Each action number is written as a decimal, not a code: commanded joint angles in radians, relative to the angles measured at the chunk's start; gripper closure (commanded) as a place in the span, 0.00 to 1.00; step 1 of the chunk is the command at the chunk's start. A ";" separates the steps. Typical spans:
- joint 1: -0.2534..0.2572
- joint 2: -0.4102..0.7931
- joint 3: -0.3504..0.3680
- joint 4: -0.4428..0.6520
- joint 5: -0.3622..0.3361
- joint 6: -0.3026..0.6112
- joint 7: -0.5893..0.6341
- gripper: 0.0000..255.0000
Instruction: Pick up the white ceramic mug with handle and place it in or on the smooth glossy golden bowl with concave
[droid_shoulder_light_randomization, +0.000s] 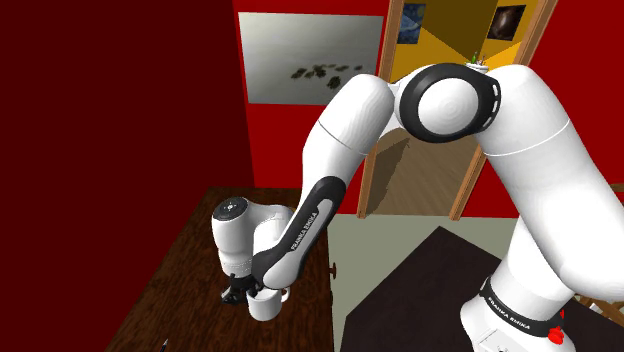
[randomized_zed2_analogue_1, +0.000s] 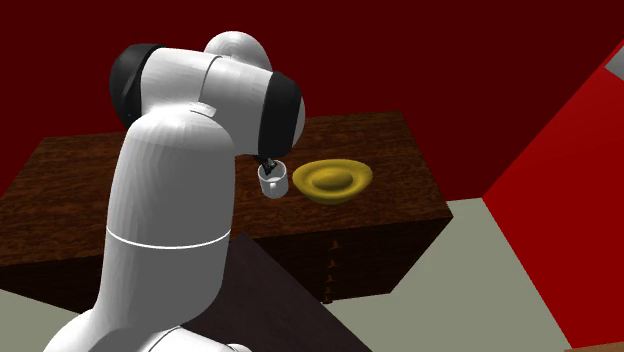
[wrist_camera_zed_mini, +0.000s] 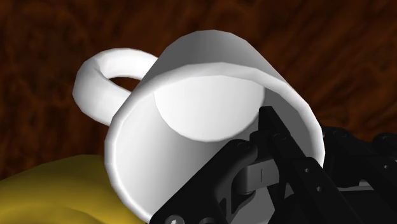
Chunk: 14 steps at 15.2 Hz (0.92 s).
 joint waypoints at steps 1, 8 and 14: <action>0.000 0.000 0.000 0.000 0.000 0.000 0.000 1.00; -0.008 -0.023 0.010 -0.010 0.008 -0.014 -0.006 1.00; -0.030 -0.092 0.040 -0.034 0.036 -0.060 -0.026 1.00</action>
